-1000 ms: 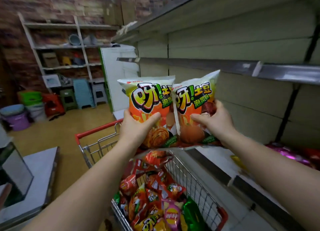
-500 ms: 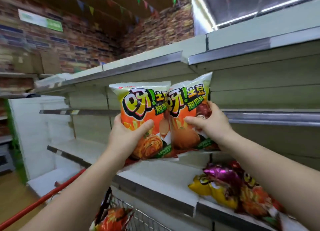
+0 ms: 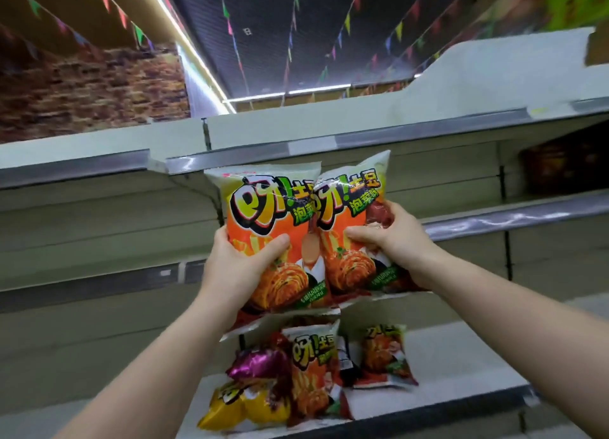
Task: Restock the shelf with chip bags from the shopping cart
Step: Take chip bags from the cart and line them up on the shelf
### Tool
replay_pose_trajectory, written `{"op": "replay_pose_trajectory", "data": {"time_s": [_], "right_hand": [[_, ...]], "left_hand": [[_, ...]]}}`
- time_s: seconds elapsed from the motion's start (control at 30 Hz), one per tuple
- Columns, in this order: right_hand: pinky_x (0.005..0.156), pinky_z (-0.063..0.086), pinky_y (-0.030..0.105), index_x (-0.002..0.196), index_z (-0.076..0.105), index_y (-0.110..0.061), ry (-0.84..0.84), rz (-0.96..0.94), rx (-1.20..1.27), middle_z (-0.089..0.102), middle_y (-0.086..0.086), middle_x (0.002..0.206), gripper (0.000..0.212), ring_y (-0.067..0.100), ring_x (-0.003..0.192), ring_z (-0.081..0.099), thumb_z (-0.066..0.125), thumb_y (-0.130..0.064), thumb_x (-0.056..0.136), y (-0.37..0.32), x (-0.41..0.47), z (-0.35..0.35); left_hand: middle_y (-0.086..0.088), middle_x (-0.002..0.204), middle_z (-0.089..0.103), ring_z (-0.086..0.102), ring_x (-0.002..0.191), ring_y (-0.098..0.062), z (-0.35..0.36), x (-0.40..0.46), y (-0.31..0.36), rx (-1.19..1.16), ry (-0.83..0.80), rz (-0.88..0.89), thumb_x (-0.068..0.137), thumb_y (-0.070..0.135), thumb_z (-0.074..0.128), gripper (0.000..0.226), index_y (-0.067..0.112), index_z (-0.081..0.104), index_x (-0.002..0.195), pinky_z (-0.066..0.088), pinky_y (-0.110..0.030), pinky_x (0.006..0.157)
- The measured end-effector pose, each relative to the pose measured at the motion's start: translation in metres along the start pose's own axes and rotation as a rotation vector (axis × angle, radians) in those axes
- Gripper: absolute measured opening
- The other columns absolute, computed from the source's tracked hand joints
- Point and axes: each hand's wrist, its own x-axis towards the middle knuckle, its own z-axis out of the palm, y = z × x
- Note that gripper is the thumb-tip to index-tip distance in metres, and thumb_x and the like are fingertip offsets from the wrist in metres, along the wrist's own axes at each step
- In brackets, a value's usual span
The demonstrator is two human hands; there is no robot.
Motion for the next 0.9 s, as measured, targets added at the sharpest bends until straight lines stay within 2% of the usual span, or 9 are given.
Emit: {"op": "replay_pose_trajectory", "data": {"time_s": [0.13, 0.2, 0.3, 0.43, 0.57, 0.7, 0.8, 0.9], "right_hand": [[0.091, 0.052, 0.042, 0.117, 0.050, -0.023, 0.105, 0.016, -0.031, 0.065, 0.000, 0.107, 0.063, 0.019, 0.094, 0.065, 0.084, -0.027, 0.065, 0.009, -0.001, -0.068], [0.090, 0.052, 0.043, 0.121, 0.050, -0.021, 0.150, 0.031, -0.038, 0.065, 0.001, 0.109, 0.069, 0.020, 0.094, 0.065, 0.085, -0.029, 0.063, 0.015, -0.003, -0.102], [0.091, 0.051, 0.045, 0.122, 0.052, -0.022, 0.231, 0.043, -0.046, 0.067, -0.001, 0.108, 0.083, 0.020, 0.096, 0.066, 0.087, -0.040, 0.050, 0.027, -0.004, -0.156], [0.093, 0.050, 0.044, 0.111, 0.050, -0.027, 0.300, 0.055, -0.071, 0.066, -0.001, 0.109, 0.063, 0.020, 0.099, 0.064, 0.086, -0.031, 0.059, 0.043, -0.003, -0.232], [0.093, 0.050, 0.045, 0.118, 0.050, -0.026, 0.336, 0.070, -0.115, 0.065, -0.001, 0.110, 0.072, 0.021, 0.099, 0.064, 0.087, -0.034, 0.056, 0.056, 0.005, -0.310], [0.092, 0.051, 0.044, 0.110, 0.048, -0.027, 0.342, 0.072, -0.128, 0.065, 0.001, 0.108, 0.058, 0.022, 0.097, 0.064, 0.084, -0.026, 0.065, 0.067, 0.014, -0.377], [0.089, 0.052, 0.042, 0.103, 0.051, -0.025, 0.323, 0.079, -0.111, 0.065, -0.002, 0.099, 0.047, 0.021, 0.093, 0.065, 0.082, -0.021, 0.068, 0.076, 0.023, -0.417], [0.086, 0.054, 0.042, 0.105, 0.051, -0.022, 0.325, 0.096, -0.108, 0.066, 0.001, 0.100, 0.047, 0.022, 0.090, 0.066, 0.081, -0.019, 0.069, 0.086, 0.039, -0.450]], "left_hand": [[0.001, 0.115, 0.060, 0.060, 0.103, -0.020, 0.062, -0.002, 0.014, -0.062, -0.140, 0.020, 0.068, 0.040, 0.079, 0.080, 0.020, 0.039, 0.134, 0.048, -0.035, 0.084], [0.000, 0.117, 0.061, 0.060, 0.102, -0.020, 0.096, -0.004, 0.022, -0.089, -0.200, 0.025, 0.067, 0.040, 0.079, 0.080, 0.019, 0.040, 0.135, 0.048, -0.035, 0.083], [-0.002, 0.117, 0.060, 0.060, 0.103, -0.023, 0.150, -0.009, 0.036, -0.097, -0.251, 0.036, 0.066, 0.042, 0.079, 0.082, 0.020, 0.039, 0.134, 0.048, -0.040, 0.089], [0.000, 0.116, 0.063, 0.062, 0.103, -0.023, 0.225, -0.023, 0.055, -0.124, -0.331, 0.051, 0.054, 0.053, 0.079, 0.092, 0.021, 0.042, 0.133, 0.050, -0.045, 0.092], [-0.001, 0.116, 0.061, 0.061, 0.103, -0.023, 0.303, -0.037, 0.076, -0.160, -0.355, 0.038, 0.064, 0.044, 0.080, 0.083, 0.019, 0.040, 0.132, 0.050, -0.041, 0.090], [0.000, 0.115, 0.061, 0.061, 0.104, -0.023, 0.373, -0.047, 0.093, -0.199, -0.377, 0.030, 0.062, 0.044, 0.082, 0.083, 0.021, 0.041, 0.130, 0.050, -0.046, 0.093], [0.000, 0.113, 0.063, 0.062, 0.102, -0.022, 0.414, -0.050, 0.101, -0.215, -0.381, 0.013, 0.058, 0.047, 0.082, 0.084, 0.021, 0.044, 0.128, 0.051, -0.045, 0.092], [0.000, 0.111, 0.065, 0.064, 0.099, -0.020, 0.447, -0.048, 0.108, -0.219, -0.396, 0.010, 0.050, 0.052, 0.081, 0.091, 0.018, 0.047, 0.127, 0.053, -0.041, 0.088]]}}
